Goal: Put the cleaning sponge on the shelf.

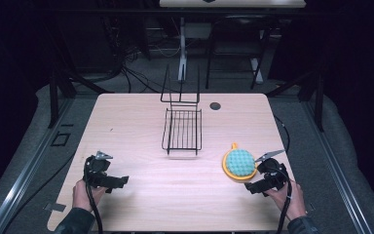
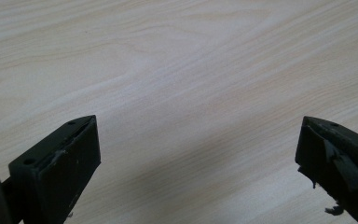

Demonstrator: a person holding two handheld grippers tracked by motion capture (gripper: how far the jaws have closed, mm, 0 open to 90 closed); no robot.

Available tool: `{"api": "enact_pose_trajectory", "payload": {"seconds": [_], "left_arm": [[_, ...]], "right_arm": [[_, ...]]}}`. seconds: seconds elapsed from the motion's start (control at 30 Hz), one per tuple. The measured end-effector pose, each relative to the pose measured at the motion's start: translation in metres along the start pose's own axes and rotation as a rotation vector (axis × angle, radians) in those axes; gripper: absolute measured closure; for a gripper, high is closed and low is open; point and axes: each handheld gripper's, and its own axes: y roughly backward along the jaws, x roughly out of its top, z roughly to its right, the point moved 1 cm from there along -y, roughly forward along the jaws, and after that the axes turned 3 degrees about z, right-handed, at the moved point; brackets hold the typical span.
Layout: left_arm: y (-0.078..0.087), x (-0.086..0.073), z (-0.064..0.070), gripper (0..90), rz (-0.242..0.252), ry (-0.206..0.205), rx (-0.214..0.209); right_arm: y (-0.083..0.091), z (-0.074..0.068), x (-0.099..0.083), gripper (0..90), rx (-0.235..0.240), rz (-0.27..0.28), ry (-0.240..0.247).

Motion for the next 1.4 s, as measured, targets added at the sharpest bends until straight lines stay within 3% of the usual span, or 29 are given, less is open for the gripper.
{"api": "enact_pose_trajectory", "payload": {"seconds": [0.27, 0.63, 0.73, 0.87, 1.07, 1.1, 1.17, 1.2, 1.4], "left_arm": [[-0.001, 0.000, 0.000, 0.0, -0.009, 0.005, -0.011], [-0.005, 0.002, 0.003, 0.0, -0.036, -0.036, -0.001], [-0.005, 0.002, 0.003, 0.0, -0.035, -0.029, -0.001], [-0.008, 0.002, 0.003, 0.0, -0.051, -0.033, 0.001], [-0.006, 0.001, 0.003, 0.0, -0.048, -0.035, 0.006], [-0.006, 0.001, 0.002, 0.0, -0.043, -0.032, 0.011], [-0.007, 0.001, 0.002, 0.0, -0.053, -0.029, 0.010], [-0.007, 0.001, 0.002, 0.0, -0.073, -0.031, 0.020], [-0.006, -0.001, 0.001, 0.1, -0.073, -0.023, 0.016]], "right_arm": [[-0.001, 0.002, 0.009, 0.4, 0.013, 0.020, -0.032], [-0.010, 0.015, 0.022, 0.0, 0.011, 0.030, -0.065], [-0.013, 0.017, 0.027, 0.0, 0.009, 0.036, -0.074], [-0.022, 0.021, 0.036, 10.3, 0.009, 0.034, -0.086], [-0.030, 0.026, 0.045, 16.3, -0.019, 0.031, -0.086], [-0.030, 0.026, 0.048, 21.3, -0.022, 0.038, -0.091], [-0.031, 0.026, 0.048, 23.0, -0.019, 0.032, -0.094], [-0.035, 0.026, 0.048, 32.1, -0.023, 0.019, -0.091], [-0.038, 0.023, 0.042, 40.6, -0.011, 0.011, -0.106]]}}
